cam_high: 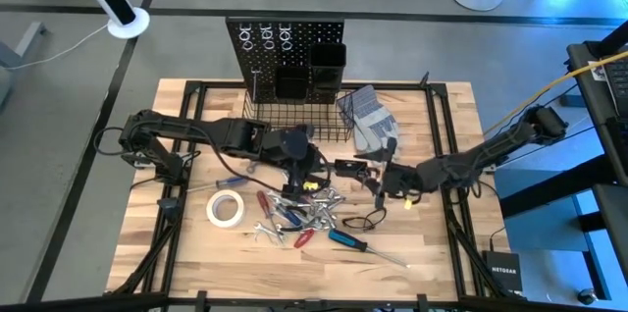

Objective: Hang tools onto peg board
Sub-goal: Put the allen keys into the wire basket on the peg board

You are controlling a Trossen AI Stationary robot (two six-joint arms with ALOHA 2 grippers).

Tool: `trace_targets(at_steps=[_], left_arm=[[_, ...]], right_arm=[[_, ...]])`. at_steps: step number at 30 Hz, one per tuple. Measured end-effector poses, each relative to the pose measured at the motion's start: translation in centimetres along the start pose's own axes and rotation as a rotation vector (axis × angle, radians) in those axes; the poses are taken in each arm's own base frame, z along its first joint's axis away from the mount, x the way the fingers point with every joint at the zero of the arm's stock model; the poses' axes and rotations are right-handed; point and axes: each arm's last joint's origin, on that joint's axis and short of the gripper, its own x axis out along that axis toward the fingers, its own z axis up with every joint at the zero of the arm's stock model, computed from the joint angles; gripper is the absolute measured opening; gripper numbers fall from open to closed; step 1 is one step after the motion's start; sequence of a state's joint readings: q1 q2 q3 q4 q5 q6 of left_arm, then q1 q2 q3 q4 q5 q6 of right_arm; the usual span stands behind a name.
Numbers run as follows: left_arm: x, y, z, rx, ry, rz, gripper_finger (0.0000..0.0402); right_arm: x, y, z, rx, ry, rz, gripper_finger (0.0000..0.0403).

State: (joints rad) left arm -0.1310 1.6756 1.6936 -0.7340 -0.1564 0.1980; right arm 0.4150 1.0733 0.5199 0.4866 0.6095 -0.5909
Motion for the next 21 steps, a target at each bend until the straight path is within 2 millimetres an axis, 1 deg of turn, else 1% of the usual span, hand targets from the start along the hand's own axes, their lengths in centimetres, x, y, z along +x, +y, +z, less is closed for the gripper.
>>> trace_targets(at_steps=[4,7,12,13,16,18,21], left_arm=[[0.0,0.0,-0.2,0.003,0.024,-0.005,0.0008],[0.0,0.0,-0.1,0.006,0.012,-0.002,0.0013],[0.0,0.0,-0.1,0.002,0.011,-0.001,0.0015],[0.0,0.0,-0.1,-0.004,0.011,0.001,0.0015],[0.0,0.3,-0.2,-0.014,0.017,0.03,0.0016],[-0.5,0.4,-0.2,-0.019,0.024,0.063,0.0016],[-1.9,0.8,-0.4,-0.03,0.034,0.095,0.0017]], right_arm=[[0.1,-0.5,1.4,0.035,-0.068,0.023,0.0198],[0.2,-0.7,2.0,0.036,-0.087,0.047,0.0153],[0.3,-0.7,2.0,0.027,-0.051,0.067,0.0087],[0.3,-0.6,2.0,0.037,-0.051,0.07,0.0081],[0.3,-0.7,2.0,0.075,-0.051,0.07,0.0081],[0.3,-0.7,2.0,0.097,-0.045,0.062,0.0081],[0.3,-0.9,2.1,0.137,-0.041,0.032,0.0081]])
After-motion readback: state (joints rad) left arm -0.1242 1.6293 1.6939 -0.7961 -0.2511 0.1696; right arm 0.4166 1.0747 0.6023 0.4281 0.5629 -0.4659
